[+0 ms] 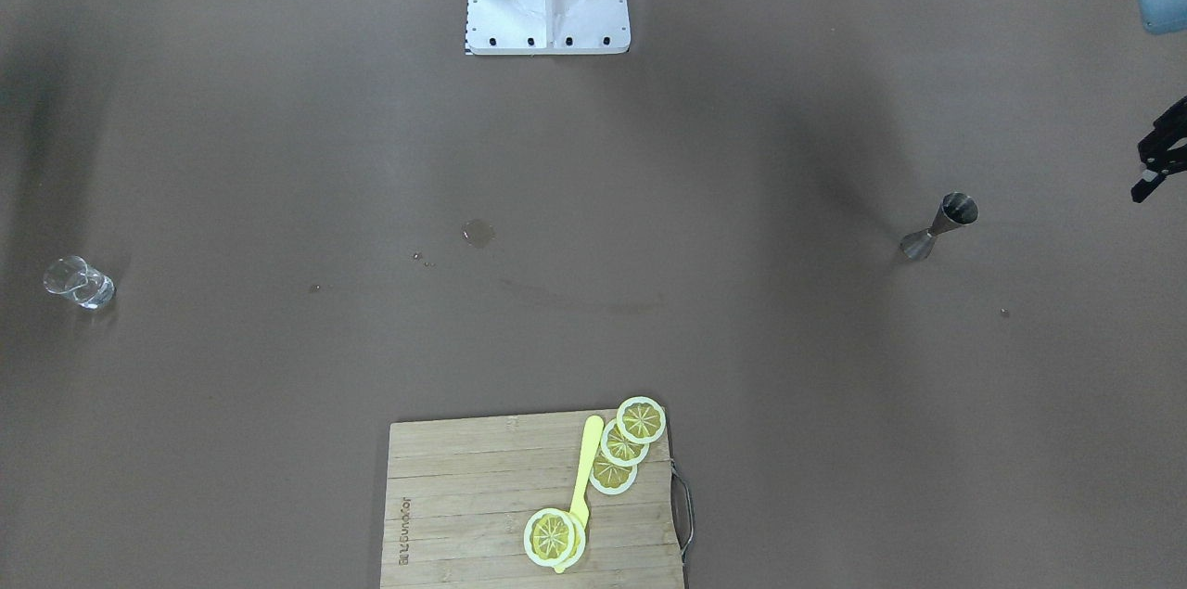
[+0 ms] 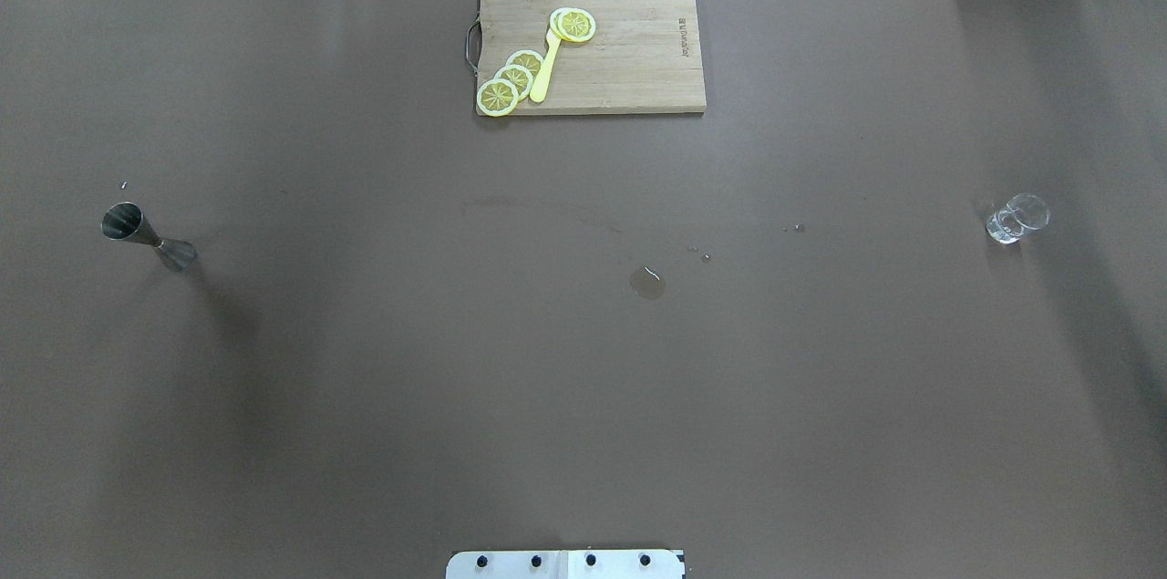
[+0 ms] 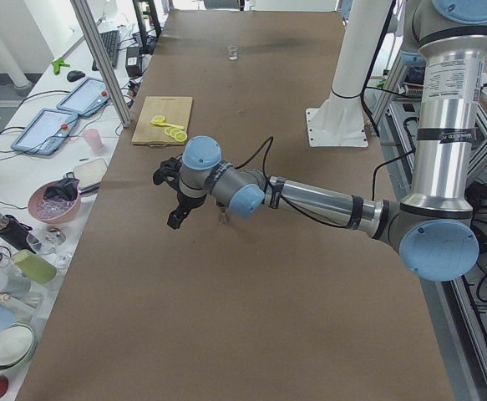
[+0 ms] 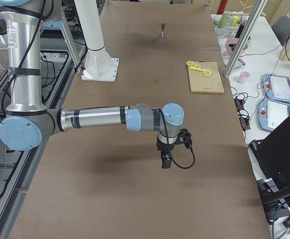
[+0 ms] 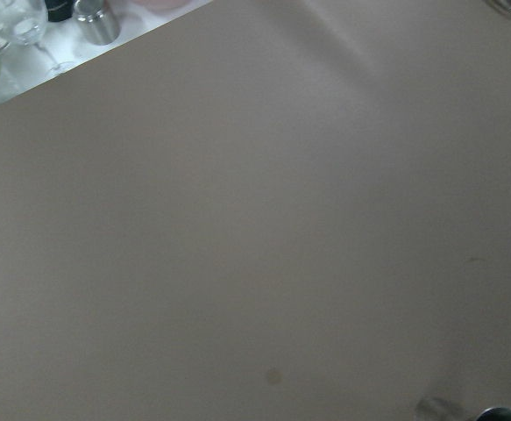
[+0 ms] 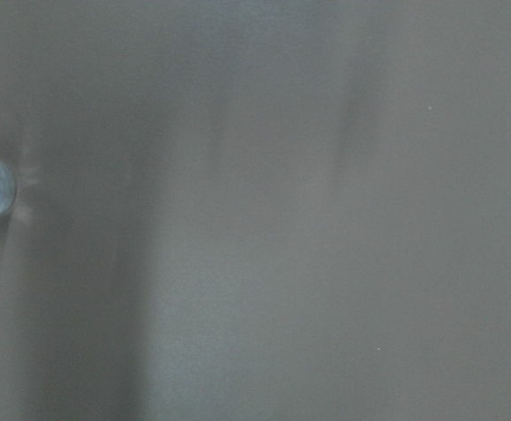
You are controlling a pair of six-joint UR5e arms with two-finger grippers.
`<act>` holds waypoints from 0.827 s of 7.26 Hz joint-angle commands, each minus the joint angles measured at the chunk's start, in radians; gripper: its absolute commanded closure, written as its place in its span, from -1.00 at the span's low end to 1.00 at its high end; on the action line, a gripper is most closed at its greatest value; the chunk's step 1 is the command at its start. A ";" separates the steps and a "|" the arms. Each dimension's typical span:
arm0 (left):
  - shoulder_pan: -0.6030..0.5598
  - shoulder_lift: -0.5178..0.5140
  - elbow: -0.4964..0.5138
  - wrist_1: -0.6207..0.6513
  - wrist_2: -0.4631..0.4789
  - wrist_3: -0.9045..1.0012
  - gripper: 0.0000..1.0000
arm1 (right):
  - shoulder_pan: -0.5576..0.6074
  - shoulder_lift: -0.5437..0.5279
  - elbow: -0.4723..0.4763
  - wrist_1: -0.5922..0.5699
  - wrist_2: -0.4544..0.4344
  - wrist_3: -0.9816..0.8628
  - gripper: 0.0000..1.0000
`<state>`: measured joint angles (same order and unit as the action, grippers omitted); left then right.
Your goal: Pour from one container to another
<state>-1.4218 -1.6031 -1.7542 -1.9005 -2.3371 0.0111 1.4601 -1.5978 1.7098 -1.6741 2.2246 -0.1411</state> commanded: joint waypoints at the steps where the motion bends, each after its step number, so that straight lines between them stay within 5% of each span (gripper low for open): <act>1: -0.086 -0.031 0.001 0.308 -0.063 0.177 -1.00 | -0.099 0.057 -0.022 0.011 0.038 0.062 -1.00; 3: -0.175 0.012 0.078 0.391 -0.060 0.196 -1.00 | -0.104 0.130 -0.006 0.011 0.047 0.161 -1.00; 6: -0.206 0.089 0.107 0.421 -0.067 0.253 -0.99 | -0.083 0.009 0.056 0.010 0.085 0.163 -1.00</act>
<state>-1.6166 -1.5463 -1.6510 -1.5026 -2.4018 0.2603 1.3667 -1.5387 1.7508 -1.6650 2.2818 0.0178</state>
